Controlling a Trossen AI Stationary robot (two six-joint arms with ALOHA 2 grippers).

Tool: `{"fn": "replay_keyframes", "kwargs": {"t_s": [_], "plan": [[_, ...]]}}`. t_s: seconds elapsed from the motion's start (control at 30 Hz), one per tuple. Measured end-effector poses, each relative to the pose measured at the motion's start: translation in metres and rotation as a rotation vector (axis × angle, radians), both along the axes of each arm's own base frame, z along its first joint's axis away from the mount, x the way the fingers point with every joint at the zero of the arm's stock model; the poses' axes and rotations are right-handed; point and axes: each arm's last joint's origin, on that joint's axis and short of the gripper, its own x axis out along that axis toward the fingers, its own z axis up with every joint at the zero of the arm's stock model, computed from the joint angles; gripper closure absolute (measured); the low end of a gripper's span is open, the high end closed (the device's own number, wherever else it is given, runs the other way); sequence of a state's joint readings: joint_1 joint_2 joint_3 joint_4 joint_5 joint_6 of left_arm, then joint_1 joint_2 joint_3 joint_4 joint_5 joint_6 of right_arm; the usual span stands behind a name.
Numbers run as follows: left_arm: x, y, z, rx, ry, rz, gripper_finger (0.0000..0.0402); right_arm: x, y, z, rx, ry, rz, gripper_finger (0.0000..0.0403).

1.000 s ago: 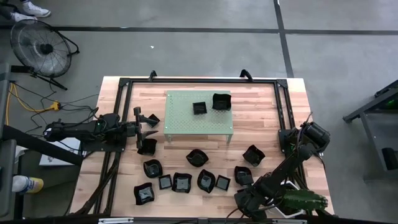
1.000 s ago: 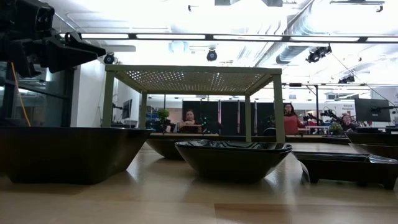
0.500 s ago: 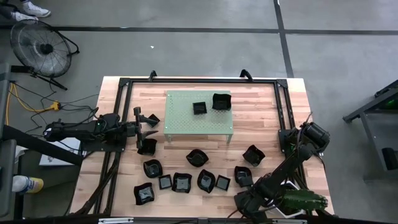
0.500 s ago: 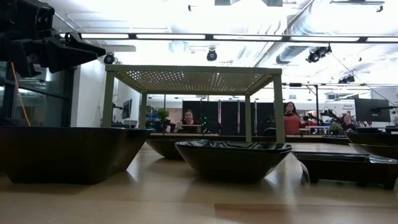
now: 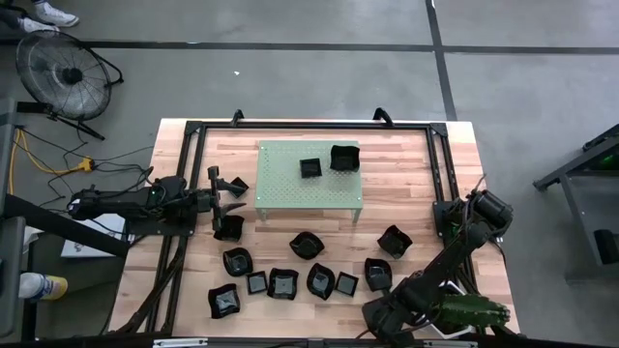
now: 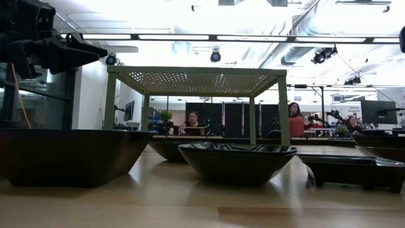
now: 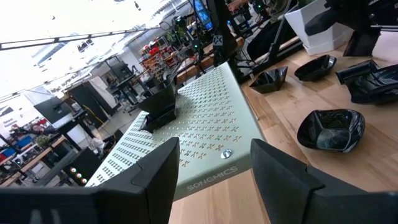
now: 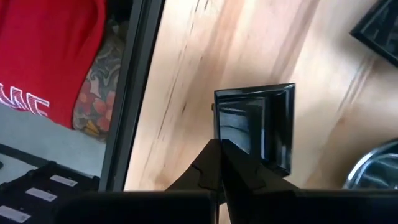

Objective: Pick & Place Mini shaped plates
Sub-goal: Stack the square plate on top of the other square plate on the shelf

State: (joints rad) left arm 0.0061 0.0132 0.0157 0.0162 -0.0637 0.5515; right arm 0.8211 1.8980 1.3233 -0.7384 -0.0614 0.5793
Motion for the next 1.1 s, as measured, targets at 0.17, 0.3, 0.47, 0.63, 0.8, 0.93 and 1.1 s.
{"fn": "replay_keyframes", "kwargs": {"t_s": [0.17,0.3,0.47,0.63,0.8,0.93,1.1], "plan": [[0.0,0.0,0.0,0.0,0.0,0.0,0.0208,0.001,0.001,0.01,-0.027,0.005,0.0,0.0402],[0.0,0.0,0.0,0.0,0.0,0.0,0.0208,0.003,0.002,0.019,-0.041,-0.004,-0.004,0.0402],[0.0,0.0,0.0,0.0,0.001,0.0,0.0208,0.005,0.003,0.033,-0.059,-0.008,-0.008,0.0402],[0.0,0.0,0.0,0.0,0.001,0.0,0.0208,0.009,0.001,0.053,-0.125,-0.04,-0.02,0.0402],[0.0,0.0,0.0,0.0,0.001,0.0,0.0208,0.016,-0.008,0.074,-0.209,-0.084,0.018,0.0402],[0.0,0.0,0.0,0.0,0.001,0.0,0.0208,0.025,-0.02,0.089,-0.294,-0.13,0.071,0.0402],[0.0,0.0,0.0,0.0,0.001,0.0,0.0208,0.042,-0.038,0.105,-0.394,-0.208,0.137,0.0402]]}}
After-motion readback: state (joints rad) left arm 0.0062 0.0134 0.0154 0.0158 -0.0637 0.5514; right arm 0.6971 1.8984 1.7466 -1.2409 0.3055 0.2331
